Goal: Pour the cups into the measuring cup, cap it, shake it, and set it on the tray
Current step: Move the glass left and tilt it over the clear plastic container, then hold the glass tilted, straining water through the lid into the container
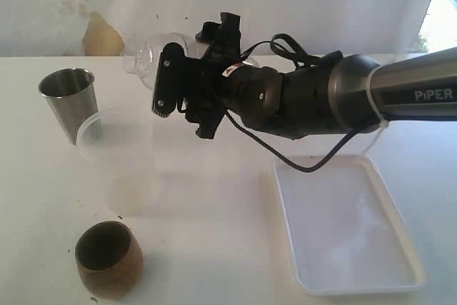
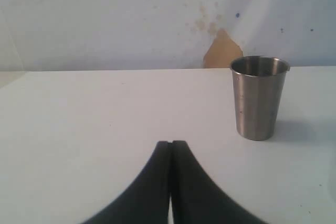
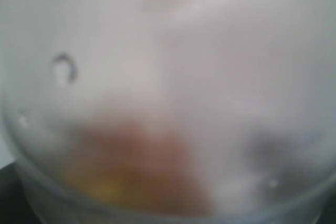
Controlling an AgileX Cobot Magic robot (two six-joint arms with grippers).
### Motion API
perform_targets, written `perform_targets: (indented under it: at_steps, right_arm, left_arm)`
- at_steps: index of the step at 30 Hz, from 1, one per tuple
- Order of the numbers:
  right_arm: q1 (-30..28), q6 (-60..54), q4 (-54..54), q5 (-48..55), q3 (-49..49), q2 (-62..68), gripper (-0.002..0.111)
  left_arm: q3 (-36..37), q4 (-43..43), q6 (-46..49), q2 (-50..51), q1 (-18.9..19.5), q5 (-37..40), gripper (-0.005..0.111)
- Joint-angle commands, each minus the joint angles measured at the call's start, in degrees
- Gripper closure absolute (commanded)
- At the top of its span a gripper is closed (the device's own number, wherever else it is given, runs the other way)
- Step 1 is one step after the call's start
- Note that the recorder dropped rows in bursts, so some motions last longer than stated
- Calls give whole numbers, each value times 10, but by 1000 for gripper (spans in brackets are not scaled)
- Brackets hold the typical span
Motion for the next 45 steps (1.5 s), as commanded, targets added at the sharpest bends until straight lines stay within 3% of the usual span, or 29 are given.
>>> perform_targets:
  at_steps: [1, 45]
  right_arm:
    - [-1, -63, -5, -43, -9, -9, 108]
    - [18, -242, -3, -100, -9, -9, 108]
  left_arm:
    - [3, 0, 0, -2, -2, -5, 107]
    - [3, 0, 0, -2, -2, -5, 107]
